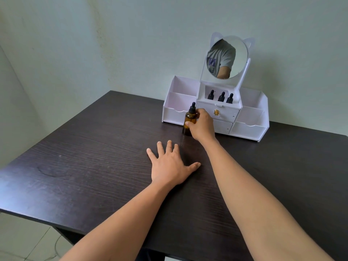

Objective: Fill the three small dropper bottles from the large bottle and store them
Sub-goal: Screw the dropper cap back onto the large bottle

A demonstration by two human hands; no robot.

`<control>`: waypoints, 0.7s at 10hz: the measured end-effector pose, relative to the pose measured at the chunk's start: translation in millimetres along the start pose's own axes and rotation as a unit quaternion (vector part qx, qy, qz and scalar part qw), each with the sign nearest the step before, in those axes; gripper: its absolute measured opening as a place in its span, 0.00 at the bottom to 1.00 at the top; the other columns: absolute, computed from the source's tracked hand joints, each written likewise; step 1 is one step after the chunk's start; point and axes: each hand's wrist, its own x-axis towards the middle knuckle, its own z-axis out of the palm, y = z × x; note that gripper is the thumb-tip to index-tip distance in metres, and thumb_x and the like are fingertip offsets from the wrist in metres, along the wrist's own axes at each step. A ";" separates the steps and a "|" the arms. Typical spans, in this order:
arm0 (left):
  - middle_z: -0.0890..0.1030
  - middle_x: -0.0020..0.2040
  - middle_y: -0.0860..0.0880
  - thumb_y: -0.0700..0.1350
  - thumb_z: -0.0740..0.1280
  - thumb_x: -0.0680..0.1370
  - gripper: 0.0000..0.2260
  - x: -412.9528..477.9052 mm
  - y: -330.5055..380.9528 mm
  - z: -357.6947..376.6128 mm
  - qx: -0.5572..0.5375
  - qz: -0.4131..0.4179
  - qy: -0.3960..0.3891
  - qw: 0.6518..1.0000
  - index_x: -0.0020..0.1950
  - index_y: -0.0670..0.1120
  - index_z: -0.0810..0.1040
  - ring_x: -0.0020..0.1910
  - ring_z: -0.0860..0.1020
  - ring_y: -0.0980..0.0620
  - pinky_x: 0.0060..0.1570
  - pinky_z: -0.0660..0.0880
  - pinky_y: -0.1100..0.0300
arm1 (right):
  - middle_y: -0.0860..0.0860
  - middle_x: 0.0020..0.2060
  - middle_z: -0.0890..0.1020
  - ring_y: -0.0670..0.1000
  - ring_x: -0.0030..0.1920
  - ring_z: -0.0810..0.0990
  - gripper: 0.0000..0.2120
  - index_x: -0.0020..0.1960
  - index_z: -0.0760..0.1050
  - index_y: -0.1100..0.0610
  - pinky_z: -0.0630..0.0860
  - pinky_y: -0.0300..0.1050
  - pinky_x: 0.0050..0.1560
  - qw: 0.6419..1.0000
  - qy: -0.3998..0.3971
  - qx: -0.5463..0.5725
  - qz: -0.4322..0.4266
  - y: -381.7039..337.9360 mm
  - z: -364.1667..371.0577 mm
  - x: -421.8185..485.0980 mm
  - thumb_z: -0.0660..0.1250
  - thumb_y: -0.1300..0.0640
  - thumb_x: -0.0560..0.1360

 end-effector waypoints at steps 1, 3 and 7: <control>0.51 0.81 0.48 0.80 0.51 0.68 0.49 -0.6 0.1 -0.6 -0.001 0.000 -0.001 1.000 0.80 0.50 0.54 0.79 0.43 0.41 0.71 0.41 0.30 | 0.54 0.64 0.78 0.55 0.63 0.77 0.26 0.70 0.69 0.58 0.76 0.48 0.60 1.000 0.012 0.005 0.007 1.4 1.4 0.2 0.74 0.58 0.74; 0.51 0.81 0.48 0.80 0.51 0.68 0.49 -1.3 0.3 -2.3 0.000 -0.001 -0.005 1.000 0.80 0.51 0.54 0.79 0.43 0.41 0.72 0.41 0.30 | 0.54 0.63 0.77 0.55 0.63 0.77 0.25 0.68 0.69 0.57 0.76 0.48 0.59 0.999 0.028 0.005 0.021 2.1 3.4 -0.4 0.74 0.58 0.75; 0.51 0.81 0.48 0.80 0.50 0.68 0.49 -2.7 1.6 -3.6 0.005 0.003 -0.002 1.000 0.80 0.50 0.55 0.79 0.43 0.41 0.72 0.41 0.30 | 0.52 0.55 0.77 0.51 0.54 0.77 0.23 0.62 0.68 0.57 0.73 0.43 0.49 0.998 0.041 0.045 0.026 -1.0 -1.5 -9.1 0.76 0.56 0.73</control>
